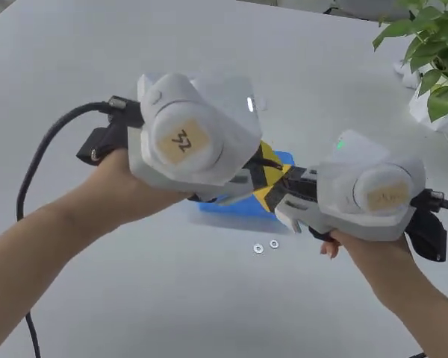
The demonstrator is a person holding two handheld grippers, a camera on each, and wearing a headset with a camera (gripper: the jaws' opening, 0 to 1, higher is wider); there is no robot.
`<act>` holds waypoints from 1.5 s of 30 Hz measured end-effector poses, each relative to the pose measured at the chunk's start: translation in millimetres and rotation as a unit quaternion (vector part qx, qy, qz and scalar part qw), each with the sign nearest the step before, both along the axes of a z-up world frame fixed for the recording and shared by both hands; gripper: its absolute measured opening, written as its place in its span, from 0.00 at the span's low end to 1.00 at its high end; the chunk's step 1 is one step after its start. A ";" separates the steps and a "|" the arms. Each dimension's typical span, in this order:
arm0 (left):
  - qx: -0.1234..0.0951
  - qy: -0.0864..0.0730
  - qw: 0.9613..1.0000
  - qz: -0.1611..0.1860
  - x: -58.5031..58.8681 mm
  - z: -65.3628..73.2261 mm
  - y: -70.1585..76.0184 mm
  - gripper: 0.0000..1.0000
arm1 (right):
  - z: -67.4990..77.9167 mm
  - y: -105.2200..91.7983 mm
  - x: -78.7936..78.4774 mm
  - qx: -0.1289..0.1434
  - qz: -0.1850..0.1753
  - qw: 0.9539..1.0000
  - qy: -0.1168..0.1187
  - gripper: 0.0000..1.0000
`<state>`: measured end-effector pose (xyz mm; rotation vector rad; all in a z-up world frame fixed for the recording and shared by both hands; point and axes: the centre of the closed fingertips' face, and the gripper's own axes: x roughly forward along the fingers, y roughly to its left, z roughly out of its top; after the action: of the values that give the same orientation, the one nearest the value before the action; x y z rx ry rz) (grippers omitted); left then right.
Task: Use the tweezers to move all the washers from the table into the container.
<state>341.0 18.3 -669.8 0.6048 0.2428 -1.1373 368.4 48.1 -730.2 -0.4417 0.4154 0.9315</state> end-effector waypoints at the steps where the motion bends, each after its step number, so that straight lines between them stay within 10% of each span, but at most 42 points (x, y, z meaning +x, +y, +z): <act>1: 0.002 0.002 1.000 -0.001 -4.2 -5.2 -1.2 0.00 | -3.4 -0.7 -2.4 -0.002 0.002 1.000 0.003 0.07; 15: -0.003 0.057 0.998 0.001 -19.4 -38.4 -6.2 0.00 | -40.1 -10.6 -26.1 -0.005 -0.003 0.998 0.056 0.08; 45: 0.013 0.101 0.995 0.001 -12.4 -80.5 -11.2 0.00 | -82.6 -16.8 -24.1 -0.006 -0.010 0.993 0.120 0.09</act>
<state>328.6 7.1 -750.3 0.5121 0.4310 -1.1960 344.3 31.3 -812.8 -0.3365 0.6442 0.9673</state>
